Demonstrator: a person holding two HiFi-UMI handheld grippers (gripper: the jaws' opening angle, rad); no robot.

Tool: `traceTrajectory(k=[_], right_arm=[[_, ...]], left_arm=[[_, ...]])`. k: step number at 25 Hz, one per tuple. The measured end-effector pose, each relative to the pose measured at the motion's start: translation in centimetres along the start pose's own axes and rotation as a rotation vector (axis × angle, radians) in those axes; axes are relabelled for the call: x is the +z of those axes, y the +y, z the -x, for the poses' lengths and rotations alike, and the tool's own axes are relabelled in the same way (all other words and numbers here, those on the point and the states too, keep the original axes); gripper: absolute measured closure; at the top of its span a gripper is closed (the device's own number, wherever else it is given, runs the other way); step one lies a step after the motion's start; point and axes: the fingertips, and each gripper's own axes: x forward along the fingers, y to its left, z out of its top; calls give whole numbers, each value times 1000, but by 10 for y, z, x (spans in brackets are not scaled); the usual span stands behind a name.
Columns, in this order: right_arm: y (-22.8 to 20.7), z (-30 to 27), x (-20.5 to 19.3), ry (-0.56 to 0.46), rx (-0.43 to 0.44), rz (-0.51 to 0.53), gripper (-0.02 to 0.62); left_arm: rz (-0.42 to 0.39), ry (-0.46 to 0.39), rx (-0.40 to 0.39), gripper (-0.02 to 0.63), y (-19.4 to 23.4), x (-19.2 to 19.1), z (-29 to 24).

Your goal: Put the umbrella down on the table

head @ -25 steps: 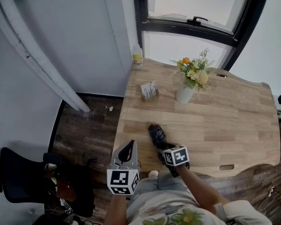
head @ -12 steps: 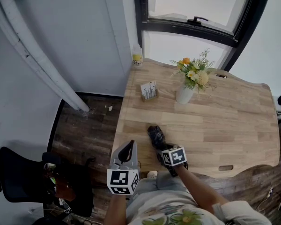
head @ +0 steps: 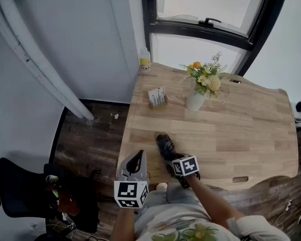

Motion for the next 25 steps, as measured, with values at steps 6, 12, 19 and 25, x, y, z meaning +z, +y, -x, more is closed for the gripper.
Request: traceTrajectory(k=[6, 12, 19, 25], right_arm=[[2, 13, 15, -44, 22, -10, 316], [10, 40, 38, -134, 57, -16, 321], [34, 83, 73, -267, 109, 13, 356], [56, 130, 101, -445, 113, 87, 492]], left_arm=[[1, 0, -2, 601, -4, -1, 0], [-7, -5, -8, 603, -11, 3, -1], [-15, -13, -20, 603, -21, 9, -3], [-20, -32, -35, 603, -30, 16, 1]])
